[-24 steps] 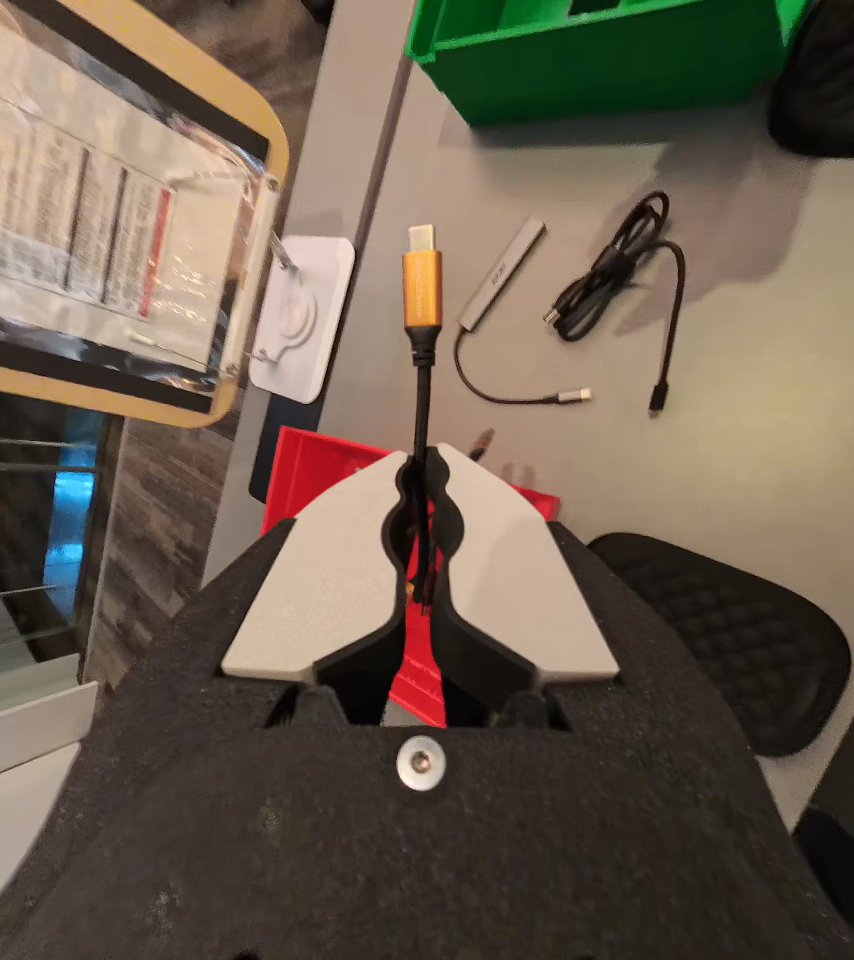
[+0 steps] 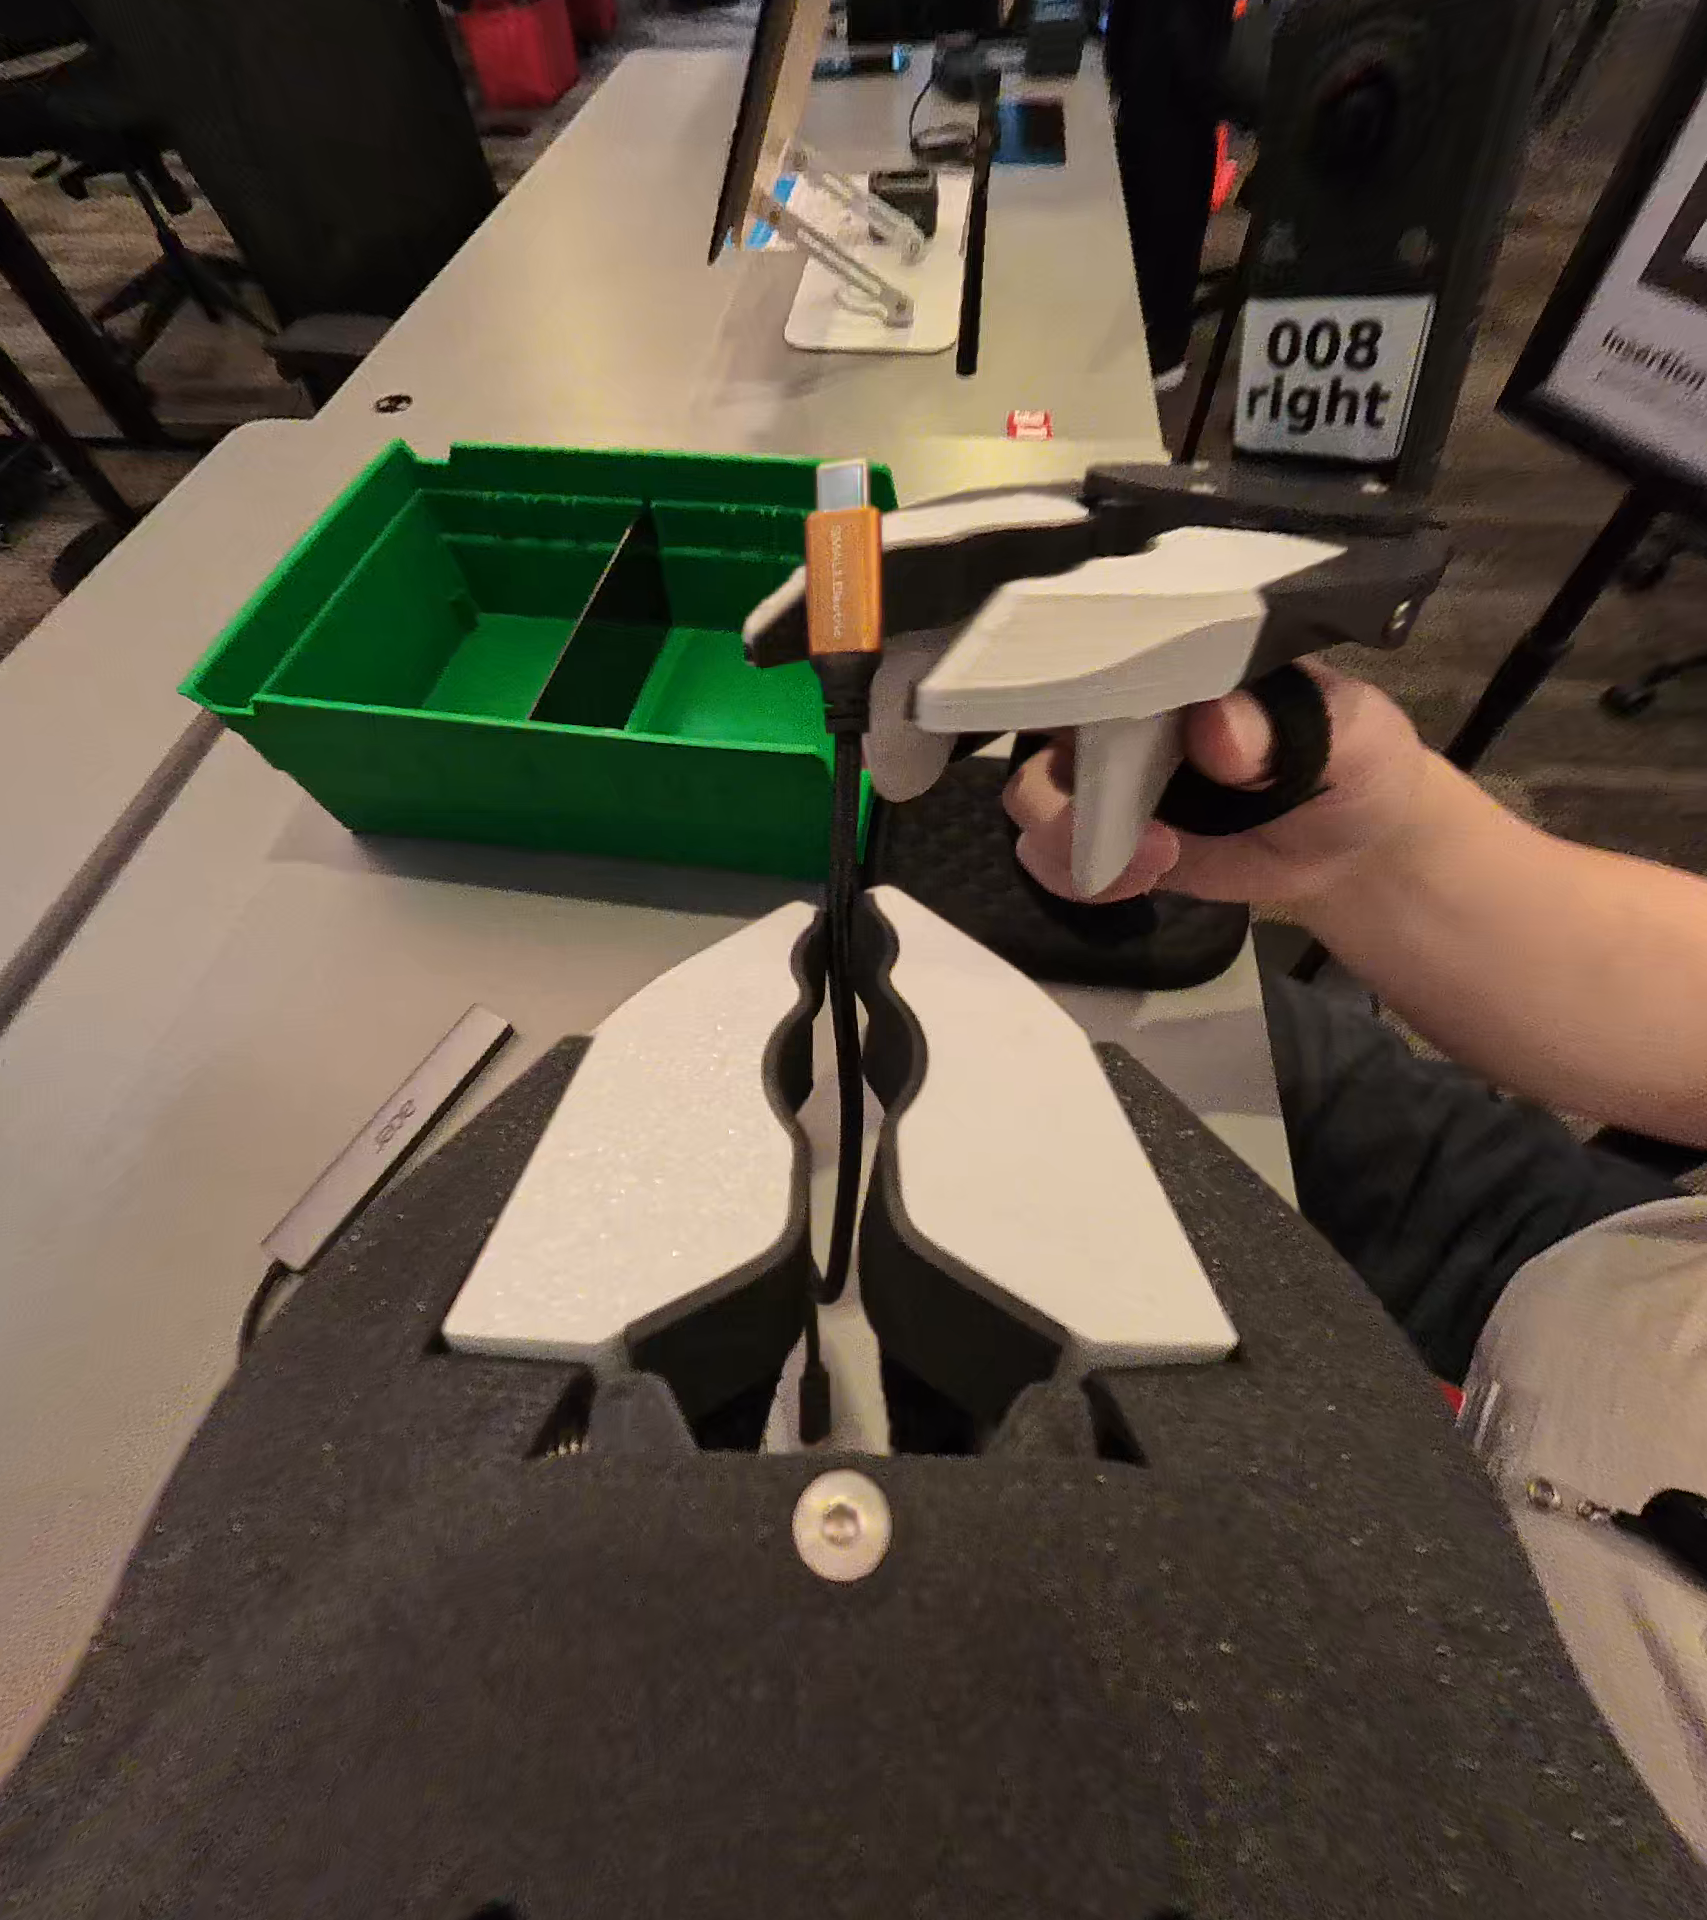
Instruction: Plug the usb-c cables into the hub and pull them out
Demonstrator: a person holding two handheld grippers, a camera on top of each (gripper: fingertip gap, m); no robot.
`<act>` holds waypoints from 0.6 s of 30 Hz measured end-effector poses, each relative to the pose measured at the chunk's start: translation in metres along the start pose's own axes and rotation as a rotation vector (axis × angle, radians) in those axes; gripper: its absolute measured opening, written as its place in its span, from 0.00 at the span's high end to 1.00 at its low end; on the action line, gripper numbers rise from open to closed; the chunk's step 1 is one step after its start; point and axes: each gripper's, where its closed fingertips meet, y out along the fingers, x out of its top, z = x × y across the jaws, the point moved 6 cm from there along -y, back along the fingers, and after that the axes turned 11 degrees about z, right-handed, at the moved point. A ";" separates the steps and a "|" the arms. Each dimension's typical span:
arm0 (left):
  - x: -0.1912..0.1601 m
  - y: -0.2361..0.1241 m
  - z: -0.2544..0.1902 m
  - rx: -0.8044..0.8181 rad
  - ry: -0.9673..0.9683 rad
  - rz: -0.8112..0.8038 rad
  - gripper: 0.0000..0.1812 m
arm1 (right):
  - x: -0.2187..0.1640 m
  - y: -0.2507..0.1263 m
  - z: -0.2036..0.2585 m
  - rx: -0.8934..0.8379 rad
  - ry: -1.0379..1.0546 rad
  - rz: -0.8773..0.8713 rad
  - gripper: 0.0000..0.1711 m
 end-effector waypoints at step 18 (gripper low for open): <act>0.024 -0.027 0.009 0.043 -0.055 -0.060 0.79 | -0.011 0.015 -0.009 -0.131 -0.315 0.107 0.93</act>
